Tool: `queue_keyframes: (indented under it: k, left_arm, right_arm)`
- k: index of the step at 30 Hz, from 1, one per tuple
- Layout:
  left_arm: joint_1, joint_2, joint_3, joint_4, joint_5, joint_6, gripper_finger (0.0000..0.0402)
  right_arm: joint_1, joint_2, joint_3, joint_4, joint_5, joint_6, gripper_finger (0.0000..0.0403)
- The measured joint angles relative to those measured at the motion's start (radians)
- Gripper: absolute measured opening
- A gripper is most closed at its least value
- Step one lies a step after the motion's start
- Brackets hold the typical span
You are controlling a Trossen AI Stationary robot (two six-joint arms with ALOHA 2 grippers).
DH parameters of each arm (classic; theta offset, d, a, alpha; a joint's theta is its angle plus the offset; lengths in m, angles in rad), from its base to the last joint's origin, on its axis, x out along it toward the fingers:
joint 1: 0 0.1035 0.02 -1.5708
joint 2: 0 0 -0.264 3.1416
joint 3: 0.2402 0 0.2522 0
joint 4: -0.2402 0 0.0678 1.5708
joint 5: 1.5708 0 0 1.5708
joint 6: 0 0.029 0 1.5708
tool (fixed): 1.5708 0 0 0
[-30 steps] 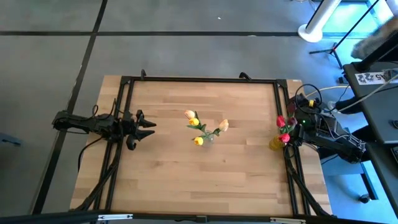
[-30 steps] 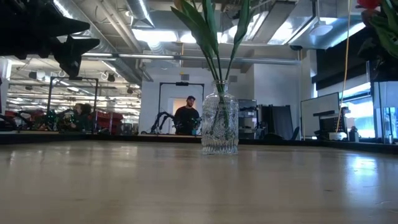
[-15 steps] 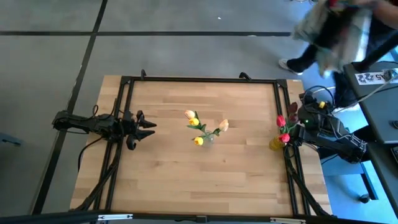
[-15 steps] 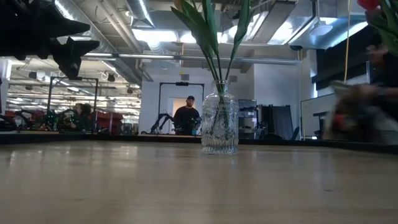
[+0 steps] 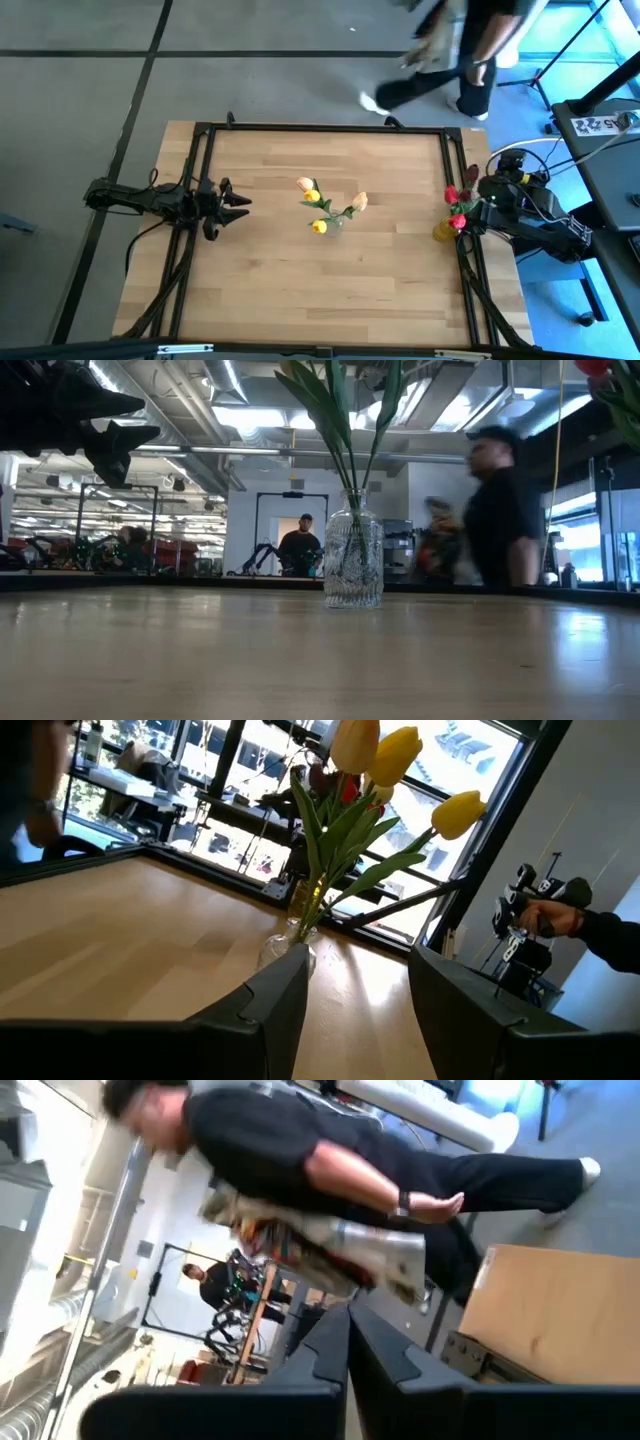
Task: Sort flowers into vase by color
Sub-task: Return to Home Position
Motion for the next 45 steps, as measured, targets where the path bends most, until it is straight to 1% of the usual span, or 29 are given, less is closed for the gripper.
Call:
queue_keyframes:
  k: [3,6,9,13,16,19,22,26,33,36,38,39,43,45]
  left_arm:
    - [0.0,0.0,0.0,0.0,0.0,-0.014,0.0169]
    - [0.0,0.0,0.0,-0.003,0.0,-0.017,0.0169]
    - [0.0,0.0,0.0,-0.004,0.0,-0.022,0.0169]
    - [0.0,0.0,0.0,-0.004,0.0,-0.027,0.0169]
    - [0.0,0.0,0.0,-0.003,0.0,-0.028,0.0169]
    - [0.0,0.0,0.0,-0.003,0.0,-0.028,0.0169]
    - [0.0,0.0,0.0,-0.003,0.0,-0.028,0.0169]
    - [0.0,0.0,0.0,-0.003,0.0,-0.04,0.0169]
    - [0.0,0.0,0.0,-0.003,-0.001,-0.048,0.0169]
    - [0.0,0.0,0.0,-0.003,-0.001,-0.048,0.0169]
    - [0.0,0.0,0.0,-0.003,-0.001,-0.048,0.0169]
    - [0.0,0.0,0.0,-0.003,-0.001,-0.048,0.0169]
    - [0.0,0.0,0.0,-0.003,-0.001,-0.048,0.0169]
    - [0.0,0.0,0.0,-0.003,-0.001,-0.048,0.0169]
  right_arm:
    - [0.001,0.0,0.055,-0.037,-0.058,-0.014,0.0009]
    - [0.001,0.0,0.109,-0.075,-0.081,-0.147,0.0009]
    - [0.001,0.0,0.172,-0.108,-0.111,-0.245,0.0009]
    - [0.001,0.0,0.269,-0.167,-0.106,-0.446,0.0009]
    - [0.001,0.0,0.336,-0.186,-0.163,-0.643,0.0009]
    - [0.001,0.0,0.382,-0.185,-0.306,-0.814,0.0009]
    - [0.0,0.0,0.388,-0.196,-0.496,-0.906,0.0009]
    - [0.0,0.0,0.385,-0.214,-0.786,-0.912,0.0009]
    - [0.001,0.0,0.387,-0.214,-1.241,-0.902,0.0003]
    - [0.0,0.0,0.387,-0.213,-1.388,-0.885,0.0005]
    - [0.0,0.0,0.399,-0.214,-1.414,-0.881,0.0005]
    - [0.0,0.0,0.41,-0.212,-1.403,-0.882,0.0004]
    - [0.0,0.0,0.477,-0.206,-1.268,-0.886,0.0002]
    - [0.0,0.0,0.507,-0.196,-1.227,-0.909,0.0003]
